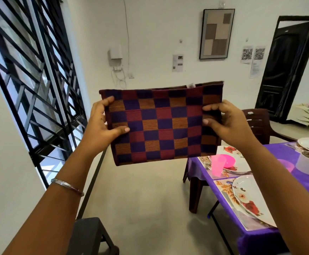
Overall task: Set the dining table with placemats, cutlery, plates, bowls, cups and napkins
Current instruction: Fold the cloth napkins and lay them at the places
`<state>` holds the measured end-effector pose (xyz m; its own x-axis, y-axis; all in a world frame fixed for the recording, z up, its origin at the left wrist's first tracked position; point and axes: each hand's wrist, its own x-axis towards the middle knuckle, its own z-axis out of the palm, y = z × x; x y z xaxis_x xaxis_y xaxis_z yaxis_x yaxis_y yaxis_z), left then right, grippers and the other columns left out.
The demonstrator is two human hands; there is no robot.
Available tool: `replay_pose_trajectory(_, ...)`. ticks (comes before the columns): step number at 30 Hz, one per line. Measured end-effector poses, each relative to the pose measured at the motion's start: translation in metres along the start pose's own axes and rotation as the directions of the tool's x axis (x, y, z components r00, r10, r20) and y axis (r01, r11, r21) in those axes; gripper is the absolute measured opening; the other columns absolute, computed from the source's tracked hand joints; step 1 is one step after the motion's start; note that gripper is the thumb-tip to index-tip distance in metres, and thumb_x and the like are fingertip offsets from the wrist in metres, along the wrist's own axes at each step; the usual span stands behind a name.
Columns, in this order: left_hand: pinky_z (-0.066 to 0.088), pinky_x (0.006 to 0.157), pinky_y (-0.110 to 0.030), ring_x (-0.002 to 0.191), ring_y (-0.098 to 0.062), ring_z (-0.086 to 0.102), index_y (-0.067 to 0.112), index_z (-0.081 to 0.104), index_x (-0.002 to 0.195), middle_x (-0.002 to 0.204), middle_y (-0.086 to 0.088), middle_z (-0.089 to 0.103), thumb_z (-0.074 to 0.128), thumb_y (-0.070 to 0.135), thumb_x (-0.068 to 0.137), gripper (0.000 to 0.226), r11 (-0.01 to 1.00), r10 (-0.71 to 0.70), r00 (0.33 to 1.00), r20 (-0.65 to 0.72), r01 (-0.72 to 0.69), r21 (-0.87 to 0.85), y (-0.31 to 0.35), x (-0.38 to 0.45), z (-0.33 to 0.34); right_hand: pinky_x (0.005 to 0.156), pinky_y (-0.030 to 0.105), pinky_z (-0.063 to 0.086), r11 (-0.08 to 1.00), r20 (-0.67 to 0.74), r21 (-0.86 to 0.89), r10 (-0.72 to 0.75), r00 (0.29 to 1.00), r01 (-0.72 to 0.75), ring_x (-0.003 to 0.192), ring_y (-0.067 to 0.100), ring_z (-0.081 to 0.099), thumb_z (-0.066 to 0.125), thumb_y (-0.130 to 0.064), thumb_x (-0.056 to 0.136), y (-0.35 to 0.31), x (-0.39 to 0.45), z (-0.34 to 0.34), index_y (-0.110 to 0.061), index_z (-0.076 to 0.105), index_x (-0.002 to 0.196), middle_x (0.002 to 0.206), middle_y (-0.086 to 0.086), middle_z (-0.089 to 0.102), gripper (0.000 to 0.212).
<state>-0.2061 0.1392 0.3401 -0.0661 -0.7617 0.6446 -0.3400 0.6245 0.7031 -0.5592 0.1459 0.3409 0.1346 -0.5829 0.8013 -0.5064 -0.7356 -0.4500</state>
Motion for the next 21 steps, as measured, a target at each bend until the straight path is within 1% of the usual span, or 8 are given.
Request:
replay_pose_trajectory(3, 0.041, 0.102, -0.015, 0.125, 0.008, 0.038, 0.021, 0.017, 0.150, 0.140, 0.005, 0.026, 0.078, 0.001, 0.073, 0.101, 0.977, 0.099, 0.995, 0.013, -0.099, 0.189, 0.004, 0.004, 0.002, 0.091, 0.006, 0.044, 0.994, 0.078, -0.108, -0.026, 0.997, 0.034, 0.112, 0.005, 0.050, 0.074, -0.005, 0.080, -0.006, 0.003, 0.000, -0.009, 0.051, 0.131, 0.123, 0.000, 0.045, 0.056)
replay_pose_trajectory(6, 0.051, 0.096, -0.030, 0.123, -0.010, 0.053, 0.020, 0.006, 0.153, 0.147, -0.002, 0.033, 0.070, -0.006, 0.080, 0.100, 0.989, 0.148, 0.988, -0.047, -0.147, 0.035, 0.012, 0.007, 0.000, 0.096, 0.009, 0.043, 0.989, 0.000, -0.137, -0.051, 0.999, 0.050, 0.119, 0.006, 0.046, 0.070, -0.004, 0.083, -0.010, 0.006, -0.003, -0.009, 0.046, 0.137, 0.128, 0.003, 0.045, 0.059)
replay_pose_trajectory(9, 0.055, 0.088, -0.031, 0.111, -0.017, 0.062, 0.023, 0.002, 0.151, 0.136, -0.010, 0.049, 0.069, -0.008, 0.081, 0.102, 0.979, 0.168, 0.971, -0.167, -0.184, -0.085, 0.019, 0.009, 0.000, 0.091, 0.023, 0.052, 0.995, -0.120, 0.101, 0.005, 0.993, 0.008, 0.115, 0.009, 0.056, 0.068, 0.000, 0.085, -0.015, 0.006, -0.004, -0.024, 0.033, 0.139, 0.126, -0.003, 0.053, 0.068)
replay_pose_trajectory(11, 0.055, 0.087, -0.029, 0.106, -0.011, 0.065, 0.016, 0.030, 0.143, 0.116, -0.003, 0.064, 0.071, -0.007, 0.079, 0.079, 0.977, 0.152, 0.957, -0.249, -0.184, -0.111, 0.023, 0.011, -0.001, 0.087, 0.028, 0.055, 0.940, -0.175, 0.341, 0.098, 0.980, -0.033, 0.109, 0.015, 0.063, 0.065, 0.001, 0.087, -0.019, 0.005, -0.004, -0.037, 0.022, 0.138, 0.117, -0.002, 0.061, 0.077)
replay_pose_trajectory(13, 0.057, 0.085, -0.028, 0.096, -0.002, 0.067, 0.016, 0.059, 0.113, 0.096, 0.016, 0.071, 0.072, -0.003, 0.079, 0.042, 0.984, 0.141, 0.948, -0.286, -0.167, -0.066, 0.027, 0.013, -0.002, 0.086, 0.028, 0.055, 0.899, -0.182, 0.435, 0.130, 0.975, -0.039, 0.106, 0.015, 0.065, 0.060, 0.002, 0.089, -0.018, 0.007, -0.007, -0.033, 0.031, 0.135, 0.109, -0.001, 0.068, 0.065)
replay_pose_trajectory(15, 0.056, 0.076, -0.021, 0.082, 0.003, 0.067, 0.021, 0.067, 0.094, 0.082, 0.024, 0.071, 0.074, 0.001, 0.077, 0.027, 0.987, 0.125, 0.966, -0.225, -0.143, -0.067, 0.025, 0.014, -0.007, 0.083, 0.030, 0.054, 0.905, -0.170, 0.424, 0.121, 0.978, -0.039, 0.101, 0.015, 0.066, 0.058, 0.003, 0.090, -0.014, 0.010, -0.009, -0.019, 0.052, 0.123, 0.102, -0.007, 0.072, 0.040)
replay_pose_trajectory(18, 0.048, 0.055, -0.022, 0.064, -0.013, 0.058, 0.027, 0.063, 0.082, 0.073, -0.001, 0.066, 0.071, 0.016, 0.065, 0.022, 0.980, 0.066, 0.997, -0.041, -0.072, -0.187, 0.025, 0.013, -0.015, 0.077, 0.038, 0.052, 0.925, -0.161, 0.379, 0.092, 0.983, -0.025, 0.088, 0.018, 0.064, 0.054, 0.012, 0.087, -0.006, 0.012, -0.018, -0.021, 0.067, 0.097, 0.089, -0.009, 0.072, 0.037)
replay_pose_trajectory(21, 0.043, 0.049, -0.024, 0.054, -0.018, 0.052, 0.021, 0.055, 0.090, 0.066, -0.004, 0.063, 0.065, 0.001, 0.082, 0.024, 0.994, 0.110, 0.992, 0.056, -0.110, -0.004, 0.022, 0.011, -0.019, 0.074, 0.027, 0.055, 0.925, -0.108, 0.377, 0.080, 0.991, -0.033, 0.084, 0.013, 0.067, 0.058, 0.013, 0.083, -0.008, 0.012, -0.029, -0.024, 0.069, 0.089, 0.087, -0.008, 0.073, 0.040)
